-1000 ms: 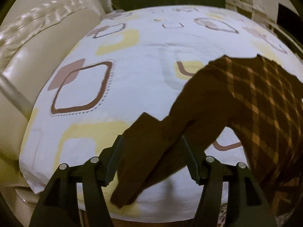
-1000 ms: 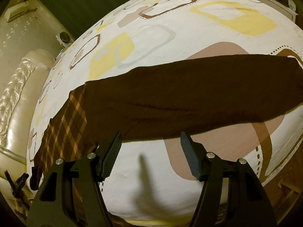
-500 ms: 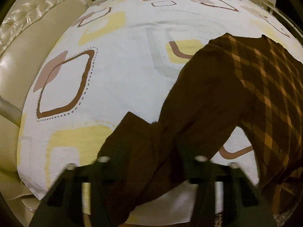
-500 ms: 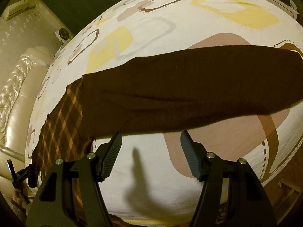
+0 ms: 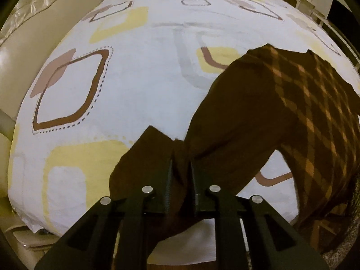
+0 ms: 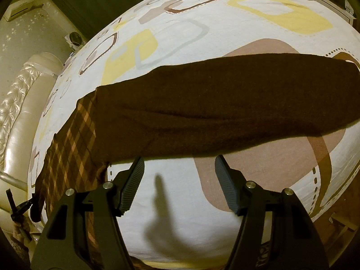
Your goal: Fold small clothes
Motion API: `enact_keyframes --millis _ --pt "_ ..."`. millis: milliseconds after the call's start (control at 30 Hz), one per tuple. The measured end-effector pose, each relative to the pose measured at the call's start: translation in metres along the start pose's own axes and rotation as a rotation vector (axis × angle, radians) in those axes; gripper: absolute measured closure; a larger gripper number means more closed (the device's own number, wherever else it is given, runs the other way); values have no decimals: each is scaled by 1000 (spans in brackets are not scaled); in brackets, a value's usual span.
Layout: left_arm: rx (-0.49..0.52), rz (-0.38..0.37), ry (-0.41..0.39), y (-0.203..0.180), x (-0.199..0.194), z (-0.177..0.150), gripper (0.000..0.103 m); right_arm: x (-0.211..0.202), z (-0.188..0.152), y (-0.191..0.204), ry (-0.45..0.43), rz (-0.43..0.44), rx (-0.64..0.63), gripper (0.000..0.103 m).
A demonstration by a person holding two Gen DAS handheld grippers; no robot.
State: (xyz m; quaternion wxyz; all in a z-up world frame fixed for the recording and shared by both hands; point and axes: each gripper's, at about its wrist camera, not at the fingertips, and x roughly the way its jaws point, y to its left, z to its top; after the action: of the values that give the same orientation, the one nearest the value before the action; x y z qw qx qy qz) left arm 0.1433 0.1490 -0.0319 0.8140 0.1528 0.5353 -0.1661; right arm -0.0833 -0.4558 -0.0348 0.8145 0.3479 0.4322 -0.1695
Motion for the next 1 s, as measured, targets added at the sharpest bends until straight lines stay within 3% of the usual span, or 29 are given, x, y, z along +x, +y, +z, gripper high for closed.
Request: enact_keyframes --millis 133,467,700,833,1000 --pt "-31 9 5 4 5 3 74 0 0 0 0 0 1 38" --pt "-150 -75 -4 22 4 3 72 1 0 0 1 -2 -2 37" --pt "-215 -130 -24 27 4 1 43 3 -1 2 -2 -5 -10 33" --pt "-217 -142 -63 27 -2 2 34 4 -2 1 -3 -8 -14 32" --pt "-259 -119 -40 34 5 5 34 4 -2 1 -3 -8 -15 32"
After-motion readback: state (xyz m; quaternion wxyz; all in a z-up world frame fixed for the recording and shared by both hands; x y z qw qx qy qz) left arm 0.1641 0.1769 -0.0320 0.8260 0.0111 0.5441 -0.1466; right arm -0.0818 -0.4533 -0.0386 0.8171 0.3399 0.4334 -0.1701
